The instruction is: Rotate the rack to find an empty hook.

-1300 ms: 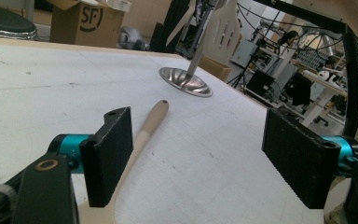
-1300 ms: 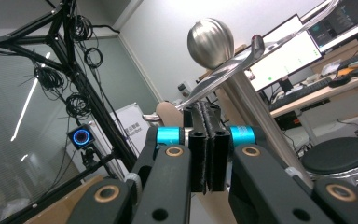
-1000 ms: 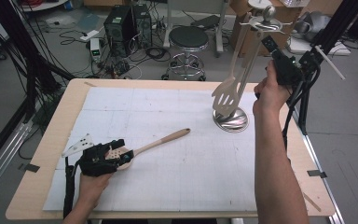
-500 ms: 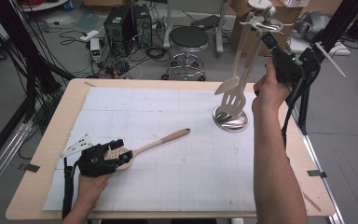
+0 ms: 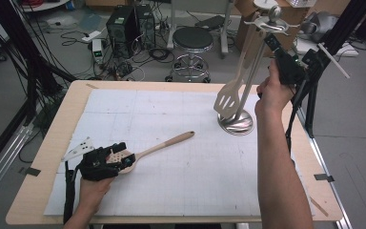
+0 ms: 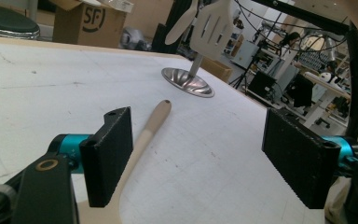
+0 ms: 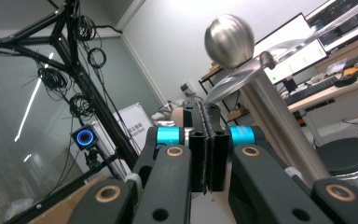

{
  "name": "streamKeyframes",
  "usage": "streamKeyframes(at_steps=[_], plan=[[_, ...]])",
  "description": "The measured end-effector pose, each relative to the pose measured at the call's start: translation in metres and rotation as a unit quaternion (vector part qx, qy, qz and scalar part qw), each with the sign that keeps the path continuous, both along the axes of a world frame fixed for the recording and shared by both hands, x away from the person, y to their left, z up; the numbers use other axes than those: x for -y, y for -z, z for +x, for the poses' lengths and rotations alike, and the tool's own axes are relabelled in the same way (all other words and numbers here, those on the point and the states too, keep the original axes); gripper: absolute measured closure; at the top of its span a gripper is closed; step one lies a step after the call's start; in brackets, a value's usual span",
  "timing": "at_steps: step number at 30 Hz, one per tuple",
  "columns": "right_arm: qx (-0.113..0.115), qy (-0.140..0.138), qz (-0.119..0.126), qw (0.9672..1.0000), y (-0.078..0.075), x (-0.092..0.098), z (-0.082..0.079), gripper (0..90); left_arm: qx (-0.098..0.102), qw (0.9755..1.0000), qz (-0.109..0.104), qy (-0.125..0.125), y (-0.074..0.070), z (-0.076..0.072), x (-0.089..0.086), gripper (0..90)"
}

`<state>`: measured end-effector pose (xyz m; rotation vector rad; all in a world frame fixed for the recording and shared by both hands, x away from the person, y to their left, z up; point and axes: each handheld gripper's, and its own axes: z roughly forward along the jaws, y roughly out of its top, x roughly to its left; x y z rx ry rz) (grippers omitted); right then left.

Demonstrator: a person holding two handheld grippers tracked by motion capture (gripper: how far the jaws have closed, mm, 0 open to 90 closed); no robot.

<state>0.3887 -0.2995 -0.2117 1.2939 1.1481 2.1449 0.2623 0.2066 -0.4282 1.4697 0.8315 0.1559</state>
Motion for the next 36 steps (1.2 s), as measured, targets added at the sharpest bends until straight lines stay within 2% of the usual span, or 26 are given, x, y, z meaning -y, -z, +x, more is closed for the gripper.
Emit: streamKeyframes(at_steps=[4,7,13,19,26,36], plan=[[0.001,-0.004,-0.013,0.9999,0.0,-0.007,0.002,90.0,0.001,1.0,0.002,0.001,0.0,0.0,0.0,25.2],[-0.002,-0.01,-0.004,0.9999,0.001,-0.008,0.005,90.0,-0.001,1.0,0.0,-0.001,0.0,0.0,-0.001,25.2],[-0.001,-0.014,-0.002,0.9999,0.001,-0.005,0.005,90.0,-0.001,1.0,0.0,-0.003,0.0,0.0,-0.002,25.2],[-0.003,0.0,0.0,1.0,0.005,0.012,0.002,90.0,-0.002,1.0,-0.002,-0.005,0.0,-0.001,-0.004,25.2],[-0.004,0.014,0.017,0.9997,0.015,0.035,-0.001,90.0,-0.002,1.0,0.001,-0.003,0.0,-0.002,-0.003,25.2],[0.007,0.023,0.014,0.9996,0.005,0.044,-0.002,90.0,-0.001,1.0,0.001,-0.004,0.001,-0.003,-0.004,25.3]])
